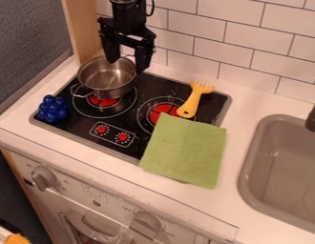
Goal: Move the blue berry on the green cloth
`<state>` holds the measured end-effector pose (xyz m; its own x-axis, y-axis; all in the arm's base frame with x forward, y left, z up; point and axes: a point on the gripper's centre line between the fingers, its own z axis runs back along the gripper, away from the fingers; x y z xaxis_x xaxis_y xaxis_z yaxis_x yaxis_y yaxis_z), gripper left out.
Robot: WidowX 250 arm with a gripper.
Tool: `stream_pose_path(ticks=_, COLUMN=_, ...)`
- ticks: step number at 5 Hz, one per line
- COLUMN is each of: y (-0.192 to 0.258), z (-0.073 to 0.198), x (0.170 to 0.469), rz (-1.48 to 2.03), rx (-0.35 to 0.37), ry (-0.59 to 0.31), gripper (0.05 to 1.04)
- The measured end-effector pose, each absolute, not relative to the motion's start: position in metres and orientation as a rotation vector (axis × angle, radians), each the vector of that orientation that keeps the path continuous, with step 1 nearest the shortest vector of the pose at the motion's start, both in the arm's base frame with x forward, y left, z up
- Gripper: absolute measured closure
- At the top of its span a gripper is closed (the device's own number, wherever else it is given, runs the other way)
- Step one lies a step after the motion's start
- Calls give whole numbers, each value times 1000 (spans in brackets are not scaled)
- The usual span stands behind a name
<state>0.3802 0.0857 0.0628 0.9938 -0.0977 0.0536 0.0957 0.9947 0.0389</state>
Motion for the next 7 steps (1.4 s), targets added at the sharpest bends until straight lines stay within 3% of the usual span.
stream_pose_path(ticks=1, y=84, z=47, x=375, rz=-100, rx=25, ry=-17, gripper=81)
stream_pose_path(ticks=2, y=90, z=40, x=346, rz=-87, rx=7, ry=4, gripper=82)
stream_pose_path(ticks=4, y=125, z=77, x=279, rz=-55, rx=41, ry=-108, gripper=82)
stream_pose_path(ticks=5, y=152, z=69, x=262, rz=-35, rx=78, ry=-118, gripper=82)
stream_pose_path(ticks=6, y=169, z=43, x=265, rz=1, rx=40, ry=-82, gripper=82)
stream_pose_path(ticks=7, y=188, z=42, x=277, rz=14, rx=62, ry=-87, gripper=82)
